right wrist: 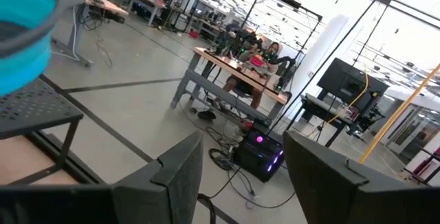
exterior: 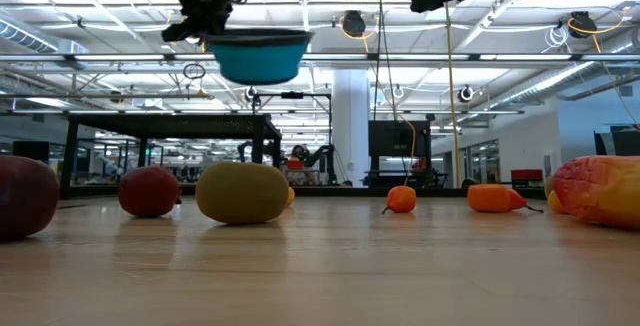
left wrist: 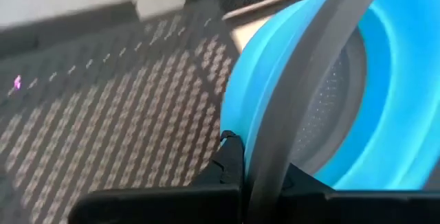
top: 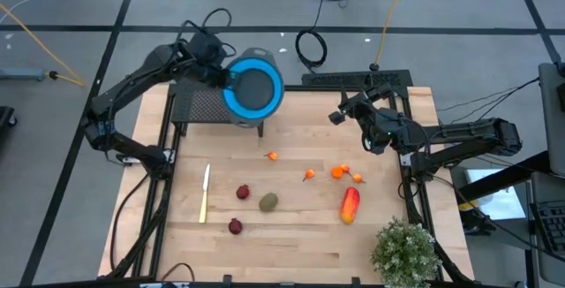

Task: Pick & Place Fruit
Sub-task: Put the blue strainer bowl on the shelf

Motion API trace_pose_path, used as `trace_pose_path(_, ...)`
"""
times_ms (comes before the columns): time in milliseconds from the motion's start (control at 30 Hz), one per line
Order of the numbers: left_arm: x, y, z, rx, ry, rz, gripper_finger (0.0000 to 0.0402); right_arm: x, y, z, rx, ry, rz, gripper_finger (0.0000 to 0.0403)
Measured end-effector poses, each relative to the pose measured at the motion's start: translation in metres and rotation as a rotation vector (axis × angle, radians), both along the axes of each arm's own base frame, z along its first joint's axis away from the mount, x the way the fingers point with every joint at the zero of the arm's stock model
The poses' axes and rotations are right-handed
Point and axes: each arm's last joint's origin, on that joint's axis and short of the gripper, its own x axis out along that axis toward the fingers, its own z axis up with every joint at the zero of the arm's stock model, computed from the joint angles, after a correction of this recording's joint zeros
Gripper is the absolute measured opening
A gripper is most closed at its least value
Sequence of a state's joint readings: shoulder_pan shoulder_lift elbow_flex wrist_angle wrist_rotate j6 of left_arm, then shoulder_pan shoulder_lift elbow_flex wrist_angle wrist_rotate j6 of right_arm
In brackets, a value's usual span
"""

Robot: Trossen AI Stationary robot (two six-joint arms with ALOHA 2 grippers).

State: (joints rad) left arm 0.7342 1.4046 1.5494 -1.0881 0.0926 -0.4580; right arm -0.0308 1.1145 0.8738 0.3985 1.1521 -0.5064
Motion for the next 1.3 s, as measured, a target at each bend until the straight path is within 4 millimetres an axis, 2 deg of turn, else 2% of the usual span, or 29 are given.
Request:
trace_pose_path(400, -0.038, 0.006, -0.007, -0.204, 0.089, 0.086, 0.0, 0.0, 0.0, -0.005, 0.003, 0.051, 0.001, 0.0195)
trace_pose_path(700, -0.072, 0.016, -0.009, -0.225, 0.184, 0.064, 0.0, 0.0, 0.0, -0.008, 0.022, 0.045, 0.004, 0.0196)
trace_pose_path(1000, -0.11, 0.019, 0.0, -0.221, 0.104, 0.096, 0.0, 0.0, 0.0, -0.008, 0.022, 0.046, 0.005, 0.0195)
trace_pose_path(1133, -0.119, 0.019, 0.003, -0.224, 0.029, 0.065, 0.0, 0.0, 0.0, -0.008, 0.022, 0.045, 0.005, 0.0196)
trace_pose_path(1300, -0.119, 0.02, 0.003, -0.235, 0.013, 0.091, 0.0, 0.0, 0.0, -0.008, 0.022, 0.046, 0.005, 0.0192)
